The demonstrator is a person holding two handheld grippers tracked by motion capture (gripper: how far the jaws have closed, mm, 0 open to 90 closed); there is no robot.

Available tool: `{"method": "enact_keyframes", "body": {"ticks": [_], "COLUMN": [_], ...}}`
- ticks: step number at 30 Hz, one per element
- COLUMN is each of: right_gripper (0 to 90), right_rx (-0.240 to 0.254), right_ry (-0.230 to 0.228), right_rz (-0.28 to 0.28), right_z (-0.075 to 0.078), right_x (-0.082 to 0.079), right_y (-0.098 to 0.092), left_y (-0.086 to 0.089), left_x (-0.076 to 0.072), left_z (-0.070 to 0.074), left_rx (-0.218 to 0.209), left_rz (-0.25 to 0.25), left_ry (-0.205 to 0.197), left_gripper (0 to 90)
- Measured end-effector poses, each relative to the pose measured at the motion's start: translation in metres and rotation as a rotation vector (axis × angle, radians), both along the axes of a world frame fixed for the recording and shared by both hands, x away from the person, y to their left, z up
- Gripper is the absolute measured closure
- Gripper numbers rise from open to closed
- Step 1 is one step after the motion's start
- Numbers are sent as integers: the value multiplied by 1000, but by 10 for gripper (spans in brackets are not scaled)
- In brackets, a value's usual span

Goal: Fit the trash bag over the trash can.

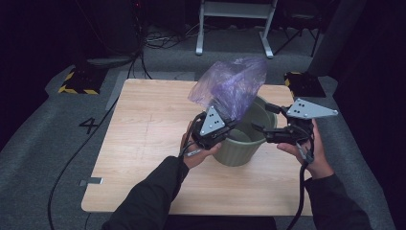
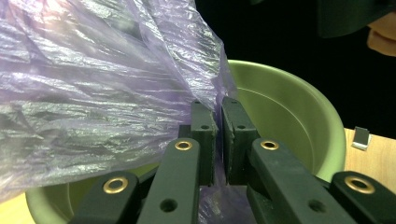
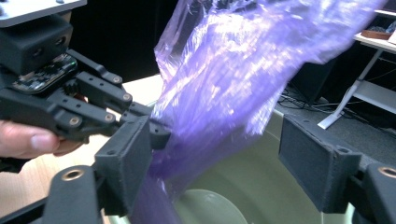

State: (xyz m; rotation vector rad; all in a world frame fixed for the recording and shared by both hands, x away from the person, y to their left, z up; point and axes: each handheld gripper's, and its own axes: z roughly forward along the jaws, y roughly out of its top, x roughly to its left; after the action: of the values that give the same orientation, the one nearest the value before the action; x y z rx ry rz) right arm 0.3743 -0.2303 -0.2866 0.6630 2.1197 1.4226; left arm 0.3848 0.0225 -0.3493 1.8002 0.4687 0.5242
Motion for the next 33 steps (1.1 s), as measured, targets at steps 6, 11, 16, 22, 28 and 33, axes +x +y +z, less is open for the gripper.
{"method": "enact_keyframes", "body": {"ticks": [6, 11, 16, 22, 28, 33], "right_gripper": [248, 413, 673, 738, 387, 583], "right_rx": [18, 40, 32, 28, 36, 15], "right_ry": [32, 31, 11, 5, 41, 42], "right_rz": [20, 27, 59, 67, 43, 29], "right_z": [-4, -8, -12, -17, -16, -17], "right_x": [9, 11, 11, 10, 13, 13], "right_y": [13, 19, 23, 27, 35, 43], "left_y": [-5, -6, -7, -6, -8, -9], "left_x": [-5, -6, -6, -7, -9, -10], "left_z": [-2, -3, -5, -5, -9, -10], "left_rx": [23, 29, 28, 29, 45, 42], "left_rz": [-16, -20, -22, -18, -24, -23], "left_ry": [-18, -19, -19, -23, -28, -31], "left_gripper": [831, 820, 804, 813, 821, 806]}}
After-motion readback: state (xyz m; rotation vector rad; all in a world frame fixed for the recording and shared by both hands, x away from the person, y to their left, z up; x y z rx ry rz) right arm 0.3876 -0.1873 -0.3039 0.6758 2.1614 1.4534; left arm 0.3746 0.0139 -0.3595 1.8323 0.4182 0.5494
